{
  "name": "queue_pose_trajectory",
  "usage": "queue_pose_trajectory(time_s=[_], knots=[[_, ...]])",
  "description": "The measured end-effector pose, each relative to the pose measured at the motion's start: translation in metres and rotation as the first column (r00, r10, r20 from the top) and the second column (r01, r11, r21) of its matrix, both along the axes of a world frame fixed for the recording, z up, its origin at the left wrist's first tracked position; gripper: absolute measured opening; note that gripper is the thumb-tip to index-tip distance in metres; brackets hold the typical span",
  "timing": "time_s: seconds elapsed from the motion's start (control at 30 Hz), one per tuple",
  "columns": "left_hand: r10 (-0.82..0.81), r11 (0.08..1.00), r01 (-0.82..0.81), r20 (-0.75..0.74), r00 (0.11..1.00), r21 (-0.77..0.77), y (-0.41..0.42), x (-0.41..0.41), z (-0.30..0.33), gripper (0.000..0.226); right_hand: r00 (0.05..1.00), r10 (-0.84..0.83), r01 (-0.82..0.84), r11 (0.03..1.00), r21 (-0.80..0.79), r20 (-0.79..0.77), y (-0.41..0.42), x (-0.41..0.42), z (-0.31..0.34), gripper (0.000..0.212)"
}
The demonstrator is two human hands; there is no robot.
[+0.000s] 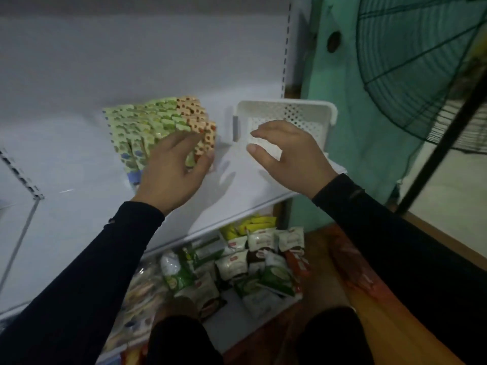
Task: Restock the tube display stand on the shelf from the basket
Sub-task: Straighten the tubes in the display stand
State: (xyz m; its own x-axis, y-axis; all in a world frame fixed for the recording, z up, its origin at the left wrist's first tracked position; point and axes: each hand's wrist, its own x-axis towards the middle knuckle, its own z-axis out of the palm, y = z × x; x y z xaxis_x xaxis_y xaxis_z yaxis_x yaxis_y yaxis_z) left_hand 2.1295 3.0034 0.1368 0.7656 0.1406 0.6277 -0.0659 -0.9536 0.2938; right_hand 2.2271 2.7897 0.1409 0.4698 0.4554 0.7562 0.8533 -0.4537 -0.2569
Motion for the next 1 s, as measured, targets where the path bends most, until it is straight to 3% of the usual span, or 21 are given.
queue_pose_trajectory(time_s=[0.27, 0.53, 0.67, 0.8, 1.0], knots=[[-0.259, 0.966, 0.258, -0.034, 0.965, -0.025, -0.084, 0.010, -0.037, 0.047, 0.948, -0.279, 0.254, 0.953, -0.165, -0.152, -0.106, -0.047, -0.047, 0.044], [-0.516, 0.854, 0.516, -0.223, 0.827, -0.062, -0.166, 0.046, -0.091, 0.065, 0.777, -0.568, 0.484, 0.814, -0.320, -0.271, -0.199, -0.077, -0.099, 0.041], [-0.569, 0.801, 0.595, -0.391, 0.723, -0.064, -0.210, 0.087, -0.144, 0.073, 0.661, -0.648, 0.508, 0.757, -0.411, -0.378, -0.234, -0.068, -0.144, 0.042], [-0.565, 0.758, 0.644, -0.597, 0.569, -0.103, -0.264, 0.131, -0.214, 0.062, 0.536, -0.698, 0.486, 0.715, -0.503, -0.474, -0.274, -0.040, -0.214, 0.045], [-0.480, 0.773, 0.613, -0.782, 0.398, -0.163, -0.321, 0.190, -0.328, 0.057, 0.384, -0.713, 0.356, 0.700, -0.619, -0.586, -0.309, 0.022, -0.330, 0.045]])
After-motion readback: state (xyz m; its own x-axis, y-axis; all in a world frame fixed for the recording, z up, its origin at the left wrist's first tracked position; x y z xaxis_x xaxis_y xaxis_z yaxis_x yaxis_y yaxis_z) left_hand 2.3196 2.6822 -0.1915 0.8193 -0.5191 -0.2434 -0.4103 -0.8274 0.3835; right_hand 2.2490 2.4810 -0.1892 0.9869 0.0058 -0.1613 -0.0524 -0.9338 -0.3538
